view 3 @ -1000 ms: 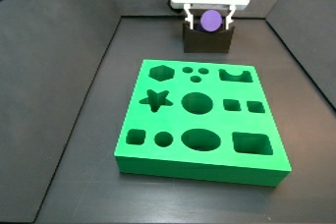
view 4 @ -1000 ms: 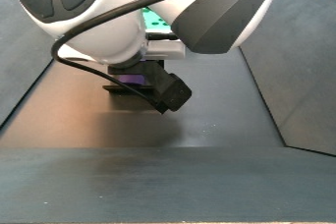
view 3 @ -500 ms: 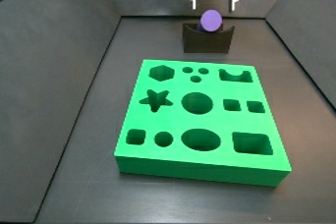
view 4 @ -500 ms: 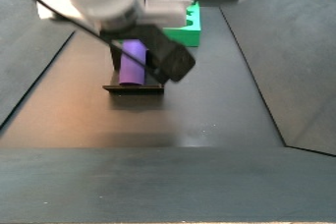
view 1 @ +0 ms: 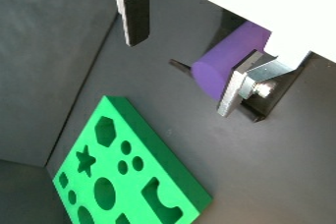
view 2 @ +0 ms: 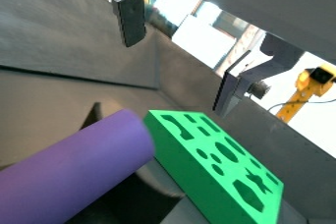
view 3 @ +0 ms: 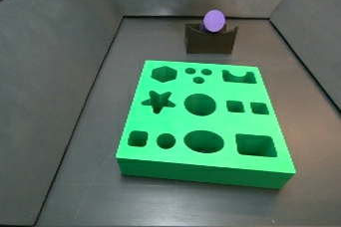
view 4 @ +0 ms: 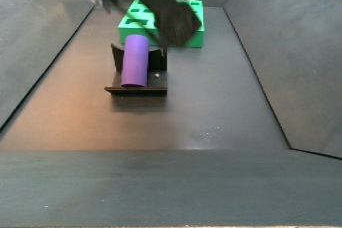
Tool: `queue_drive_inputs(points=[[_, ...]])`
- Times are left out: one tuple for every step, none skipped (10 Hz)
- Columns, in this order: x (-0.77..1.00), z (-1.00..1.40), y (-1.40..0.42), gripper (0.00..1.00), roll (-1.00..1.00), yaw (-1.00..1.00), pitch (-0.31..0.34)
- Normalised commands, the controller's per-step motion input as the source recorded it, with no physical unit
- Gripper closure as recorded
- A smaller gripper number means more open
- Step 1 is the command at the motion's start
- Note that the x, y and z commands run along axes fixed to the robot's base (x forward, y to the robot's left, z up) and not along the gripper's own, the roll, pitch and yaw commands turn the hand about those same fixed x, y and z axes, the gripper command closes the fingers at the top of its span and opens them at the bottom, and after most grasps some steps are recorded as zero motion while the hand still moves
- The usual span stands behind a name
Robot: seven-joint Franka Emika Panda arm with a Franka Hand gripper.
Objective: Pick up the round object. Move up. Place the round object on the fixture. Regrasp the round object. Move to above the board. Insert the round object.
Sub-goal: Regrasp the round object.
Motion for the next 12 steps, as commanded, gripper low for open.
queue_drive_inputs(points=[[-0.12,0.74,-0.67,0.00,1.00,0.01,0.049],[-0.11,0.49,-0.46,0.00,1.00,0.01,0.039],[-0.09,0.34,-0.34,0.00,1.00,0.01,0.037],[-0.04,0.07,-0.11,0.00,1.00,0.01,0.036],[0.00,0.03,-0.04,0.00,1.00,0.01,0.039],[0.00,0.03,-0.04,0.00,1.00,0.01,0.039],[-0.01,0.03,-0.04,0.00,1.00,0.01,0.036],[-0.02,0.02,-0.03,0.00,1.00,0.01,0.032],[-0.02,0.00,-0.03,0.00,1.00,0.01,0.025],[-0.02,0.00,-0.02,0.00,1.00,0.01,0.021],[-0.02,0.01,-0.02,0.00,1.00,0.01,0.018],[-0.01,0.00,-0.02,0.00,1.00,0.01,0.012]])
